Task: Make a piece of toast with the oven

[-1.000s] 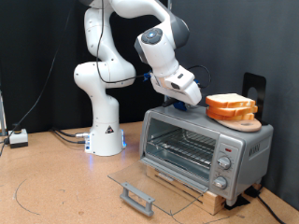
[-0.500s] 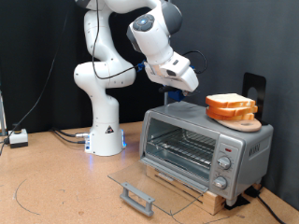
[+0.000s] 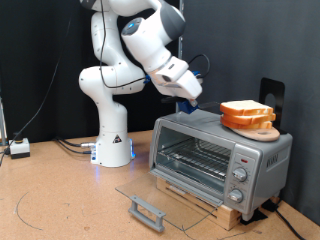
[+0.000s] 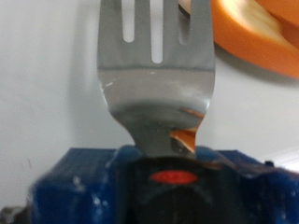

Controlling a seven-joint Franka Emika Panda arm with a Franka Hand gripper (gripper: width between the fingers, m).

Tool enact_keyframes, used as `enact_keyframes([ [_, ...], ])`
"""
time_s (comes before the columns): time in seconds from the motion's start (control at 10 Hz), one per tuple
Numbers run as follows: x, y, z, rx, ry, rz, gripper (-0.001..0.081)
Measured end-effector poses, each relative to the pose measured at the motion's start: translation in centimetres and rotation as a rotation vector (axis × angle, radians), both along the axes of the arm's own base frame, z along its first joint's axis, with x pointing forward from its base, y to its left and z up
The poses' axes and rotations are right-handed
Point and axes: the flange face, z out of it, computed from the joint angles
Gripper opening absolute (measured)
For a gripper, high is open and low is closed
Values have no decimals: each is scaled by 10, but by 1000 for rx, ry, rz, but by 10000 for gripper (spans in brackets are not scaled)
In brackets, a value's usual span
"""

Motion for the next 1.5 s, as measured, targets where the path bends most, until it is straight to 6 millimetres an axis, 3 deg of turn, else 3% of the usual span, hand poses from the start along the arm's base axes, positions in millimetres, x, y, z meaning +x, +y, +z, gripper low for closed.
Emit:
enact_keyframes([
  [0.6, 1, -97, 0, -1, -28, -211, 468],
  [0.8, 0, -122, -2, 25, 8, -183, 468],
  [1.1, 2, -115, -4, -11, -4, -180, 468],
  [1.5, 5, -84, -7, -40, 26, -128, 468],
])
